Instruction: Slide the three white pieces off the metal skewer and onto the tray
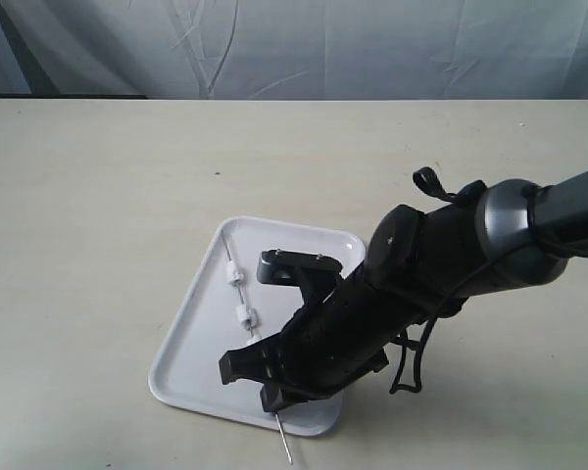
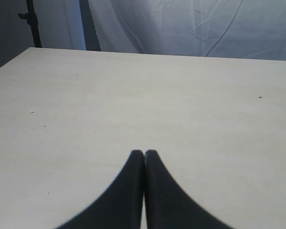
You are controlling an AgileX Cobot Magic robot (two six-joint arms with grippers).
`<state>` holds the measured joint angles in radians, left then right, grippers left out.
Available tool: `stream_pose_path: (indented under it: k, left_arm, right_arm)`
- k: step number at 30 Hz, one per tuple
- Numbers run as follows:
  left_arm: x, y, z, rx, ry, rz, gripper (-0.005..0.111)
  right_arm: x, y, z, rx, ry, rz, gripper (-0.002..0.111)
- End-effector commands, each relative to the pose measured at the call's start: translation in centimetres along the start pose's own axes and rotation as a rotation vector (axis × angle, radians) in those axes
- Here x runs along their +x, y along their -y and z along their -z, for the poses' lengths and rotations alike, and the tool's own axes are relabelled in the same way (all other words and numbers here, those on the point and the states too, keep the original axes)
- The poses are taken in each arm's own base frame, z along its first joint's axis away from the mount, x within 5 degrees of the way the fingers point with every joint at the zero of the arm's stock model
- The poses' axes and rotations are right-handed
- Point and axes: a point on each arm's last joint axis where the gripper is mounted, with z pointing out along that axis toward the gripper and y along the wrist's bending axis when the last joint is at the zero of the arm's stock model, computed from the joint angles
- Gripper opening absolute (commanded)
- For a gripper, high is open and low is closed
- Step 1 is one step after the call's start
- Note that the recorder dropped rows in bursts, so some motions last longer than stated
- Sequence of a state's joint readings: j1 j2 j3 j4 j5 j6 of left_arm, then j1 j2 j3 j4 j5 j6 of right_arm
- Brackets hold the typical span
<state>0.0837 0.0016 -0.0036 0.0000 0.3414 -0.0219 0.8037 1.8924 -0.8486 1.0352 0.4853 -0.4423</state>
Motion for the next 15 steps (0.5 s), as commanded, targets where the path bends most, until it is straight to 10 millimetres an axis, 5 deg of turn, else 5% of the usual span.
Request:
stream_pose_path:
  k: [1,15]
  left_arm:
    - [0.0,0.0,0.0,-0.004,0.006,-0.001,0.000]
    - [0.0,0.0,0.0,-0.004,0.006,-0.001,0.000]
  right_arm:
    - [0.1,0.1,0.2,0.012,-0.002,0.030,-0.001]
    - [-0.4,-1.0,3.0,0.024,0.098,0.155,-0.001]
